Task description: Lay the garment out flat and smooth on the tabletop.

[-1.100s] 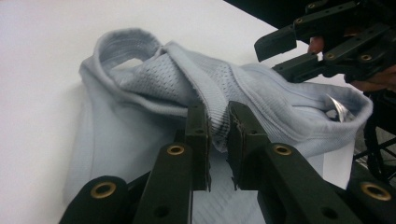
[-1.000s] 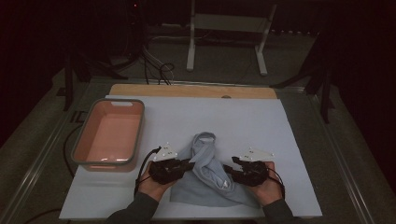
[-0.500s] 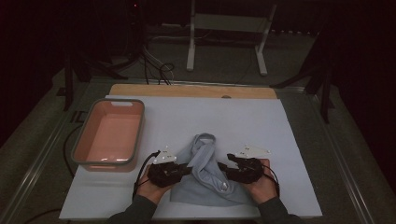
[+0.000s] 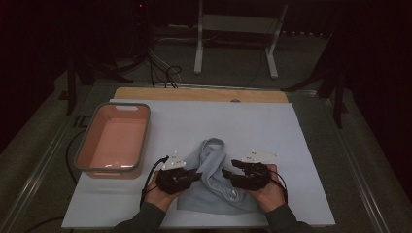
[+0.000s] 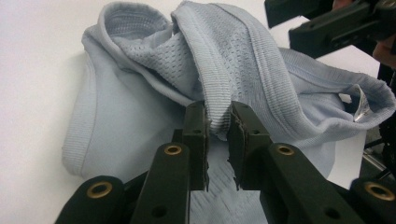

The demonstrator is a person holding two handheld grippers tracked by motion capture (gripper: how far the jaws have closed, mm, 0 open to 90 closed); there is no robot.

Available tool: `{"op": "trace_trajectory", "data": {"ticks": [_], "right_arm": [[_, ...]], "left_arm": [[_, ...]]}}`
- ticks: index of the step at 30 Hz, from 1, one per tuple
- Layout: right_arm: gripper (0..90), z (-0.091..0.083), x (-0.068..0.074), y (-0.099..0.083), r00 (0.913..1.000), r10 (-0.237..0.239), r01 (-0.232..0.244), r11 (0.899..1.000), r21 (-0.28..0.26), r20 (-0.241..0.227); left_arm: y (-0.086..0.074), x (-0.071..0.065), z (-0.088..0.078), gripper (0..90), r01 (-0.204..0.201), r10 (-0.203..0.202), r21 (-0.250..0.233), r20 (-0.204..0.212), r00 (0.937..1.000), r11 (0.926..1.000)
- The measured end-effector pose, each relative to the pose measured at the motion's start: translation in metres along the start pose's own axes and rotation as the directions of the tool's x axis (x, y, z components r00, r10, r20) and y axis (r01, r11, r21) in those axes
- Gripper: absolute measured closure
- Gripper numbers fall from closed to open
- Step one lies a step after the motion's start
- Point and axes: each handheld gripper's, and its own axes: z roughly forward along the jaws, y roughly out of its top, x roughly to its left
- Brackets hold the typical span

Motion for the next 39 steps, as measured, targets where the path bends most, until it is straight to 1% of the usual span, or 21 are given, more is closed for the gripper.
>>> {"op": "trace_trajectory", "data": {"ticks": [2, 3, 6, 7, 9, 10, 12, 15, 16, 17, 19, 20, 22, 25, 28, 29, 30, 31, 32, 35, 39], "right_arm": [[51.4, 0.003, 0.0, 0.0, 1.0, 0.003, -0.003, 1.0, 0.013, -0.003], [55.0, 0.005, 0.0, -0.001, 1.0, 0.001, -0.001, 1.0, 0.025, -0.003], [74.6, 0.009, 0.0, -0.001, 0.9999, -0.008, 0.009, 0.998, 0.06, -0.008], [81.6, 0.01, 0.001, -0.002, 0.9999, -0.013, 0.012, 0.997, 0.071, 0.001], [88.3, 0.011, 0.001, -0.002, 0.9998, -0.019, 0.018, 0.997, 0.075, 0.009], [89.6, 0.01, 0.001, -0.002, 0.9996, -0.024, 0.023, 0.997, 0.073, 0.014], [89.9, 0.008, 0.0, -0.001, 0.9991, -0.026, 0.024, 0.998, 0.064, 0.033], [89.8, 0.002, -0.004, 0.001, 0.9994, -0.011, 0.009, 0.999, 0.046, 0.032], [86.0, 0.001, -0.005, 0.002, 0.9995, -0.002, 0.001, 0.999, 0.039, 0.031], [73.7, 0.0, -0.006, 0.003, 0.9996, 0.009, -0.01, 1.0, 0.025, 0.027], [59.8, -0.004, -0.006, 0.004, 0.9996, 0.023, -0.023, 1.0, -0.001, 0.015], [55.0, -0.005, -0.005, 0.005, 0.9996, 0.025, -0.024, 1.0, -0.01, 0.01], [50.3, -0.007, -0.002, 0.005, 0.9997, 0.019, -0.019, 1.0, -0.019, -0.017], [49.4, -0.004, 0.002, 0.006, 0.9994, 0.004, -0.004, 1.0, 0.01, -0.035], [51.4, 0.0, 0.003, 0.005, 0.9991, 0.002, -0.001, 1.0, 0.025, -0.041], [57.2, 0.002, 0.003, 0.005, 0.9993, -0.001, 0.002, 0.999, 0.039, -0.038], [75.9, 0.006, 0.003, 0.005, 0.9992, -0.009, 0.012, 0.997, 0.076, -0.039], [82.2, 0.007, 0.004, 0.005, 0.9991, -0.017, 0.021, 0.996, 0.086, -0.038], [86.5, 0.008, 0.005, 0.004, 0.9992, -0.026, 0.029, 0.995, 0.091, -0.03], [87.3, 0.005, 0.004, 0.005, 0.9992, -0.039, 0.039, 0.996, 0.08, -0.002], [87.5, -0.006, -0.006, 0.008, 0.9963, -0.05, 0.047, 0.998, 0.042, 0.07]], "left_arm": [[0.001, 0.0, 0.002, 77.5, -0.004, 0.004, 0.003, 0.001, 1.0, 1.0], [0.001, -0.001, 0.003, 77.5, -0.008, 0.008, 0.003, 0.001, 1.0, 1.0], [0.002, -0.002, 0.004, 76.6, -0.011, 0.011, 0.005, 0.003, 0.9999, 0.9999], [0.002, -0.002, 0.005, 76.1, -0.01, 0.01, 0.005, 0.004, 0.9999, 0.9999], [0.002, -0.003, 0.005, 74.5, -0.013, 0.012, 0.004, 0.007, 0.9999, 0.9999], [0.002, -0.003, 0.005, 73.9, -0.014, 0.014, 0.0, 0.009, 0.9999, 0.9999], [0.002, -0.003, 0.005, 71.3, -0.017, 0.017, -0.002, 0.014, 0.9998, 0.9999], [0.003, -0.005, 0.006, 72.5, -0.023, 0.023, 0.003, 0.014, 0.9996, 0.9997], [0.002, -0.005, 0.006, 73.6, -0.024, 0.024, 0.002, 0.013, 0.9996, 0.9997], [0.002, -0.005, 0.007, 74.2, -0.026, 0.026, 0.002, 0.015, 0.9996, 0.9997], [0.002, -0.006, 0.007, 74.7, -0.025, 0.025, 0.001, 0.013, 0.9996, 0.9997], [0.002, -0.006, 0.007, 74.8, -0.026, 0.026, 0.001, 0.012, 0.9996, 0.9997], [0.003, -0.006, 0.007, 74.8, -0.025, 0.025, 0.001, 0.01, 0.9996, 0.9997], [0.003, -0.006, 0.007, 74.8, -0.023, 0.023, -0.001, 0.008, 0.9997, 0.9997], [0.003, -0.007, 0.007, 74.4, -0.022, 0.022, -0.003, 0.008, 0.9997, 0.9998], [0.003, -0.007, 0.007, 74.4, -0.023, 0.023, -0.003, 0.009, 0.9997, 0.9997], [0.003, -0.007, 0.007, 73.2, -0.027, 0.027, -0.003, 0.012, 0.9996, 0.9996], [0.003, -0.007, 0.006, 72.5, -0.027, 0.027, -0.003, 0.01, 0.9996, 0.9996], [0.003, -0.007, 0.006, 71.4, -0.029, 0.029, -0.002, 0.009, 0.9996, 0.9996], [0.003, -0.006, 0.004, 65.3, -0.021, 0.021, -0.009, 0.0, 0.9998, 0.9997], [0.003, -0.003, 0.001, 60.9, -0.011, 0.01, -0.019, -0.015, 0.9998, 0.9998]]}}
